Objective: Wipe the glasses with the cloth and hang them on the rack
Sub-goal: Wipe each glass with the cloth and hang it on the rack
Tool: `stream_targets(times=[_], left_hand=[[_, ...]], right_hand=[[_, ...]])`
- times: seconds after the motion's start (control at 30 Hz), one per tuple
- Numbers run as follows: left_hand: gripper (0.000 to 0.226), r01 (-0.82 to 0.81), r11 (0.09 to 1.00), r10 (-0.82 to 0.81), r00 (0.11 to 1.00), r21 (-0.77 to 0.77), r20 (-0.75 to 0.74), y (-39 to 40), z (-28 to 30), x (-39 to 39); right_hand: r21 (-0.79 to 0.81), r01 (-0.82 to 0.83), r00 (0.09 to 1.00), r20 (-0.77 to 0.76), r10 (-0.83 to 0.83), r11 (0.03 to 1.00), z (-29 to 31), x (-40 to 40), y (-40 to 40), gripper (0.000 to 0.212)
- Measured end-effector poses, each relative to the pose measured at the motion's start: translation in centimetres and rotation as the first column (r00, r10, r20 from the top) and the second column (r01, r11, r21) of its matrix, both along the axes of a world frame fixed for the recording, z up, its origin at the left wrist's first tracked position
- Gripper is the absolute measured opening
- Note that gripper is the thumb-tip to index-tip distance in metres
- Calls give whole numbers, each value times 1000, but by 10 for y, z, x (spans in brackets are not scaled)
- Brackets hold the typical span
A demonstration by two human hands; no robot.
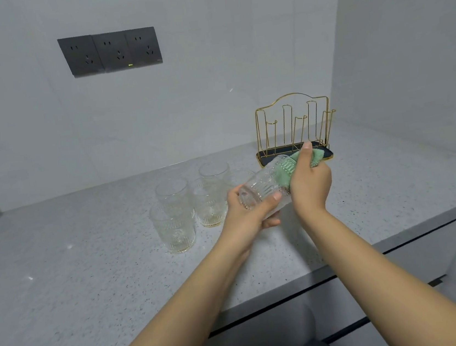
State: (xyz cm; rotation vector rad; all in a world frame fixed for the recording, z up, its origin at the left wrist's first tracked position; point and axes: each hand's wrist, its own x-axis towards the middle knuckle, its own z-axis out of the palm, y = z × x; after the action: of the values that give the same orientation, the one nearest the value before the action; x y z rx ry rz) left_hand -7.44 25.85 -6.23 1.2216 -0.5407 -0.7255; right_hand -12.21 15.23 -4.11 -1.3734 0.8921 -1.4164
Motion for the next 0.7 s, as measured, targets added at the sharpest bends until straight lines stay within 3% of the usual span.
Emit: stream_targets(times=[0.1,0.2,0.3,0.5,0.6,0.7], left_hand=[[45,100,995,-94,981,23,-172,-6,15,11],[62,192,971,-158,963,143,-218,-19,25,22],[50,175,980,-166,982,94,-96,-40,35,25],[60,-60,997,50,971,40,232,-82,46,45],[51,-100,994,88,963,35,254,-97,58,62],[58,-154,984,133,967,85,216,-117,73,90]], right_hand=[[-37,-53,998,19,54,998,0,0,-6,46],[-63,-29,999,32,32,998,8,7,-18,45],[45,52,996,75,-55,998,18,20,-41,44],[168,44,981,177,-75,985,40,45,-78,51],[125,35,987,150,-54,991,48,57,-92,51],[46,24,993,116,-29,999,44,69,-110,47]])
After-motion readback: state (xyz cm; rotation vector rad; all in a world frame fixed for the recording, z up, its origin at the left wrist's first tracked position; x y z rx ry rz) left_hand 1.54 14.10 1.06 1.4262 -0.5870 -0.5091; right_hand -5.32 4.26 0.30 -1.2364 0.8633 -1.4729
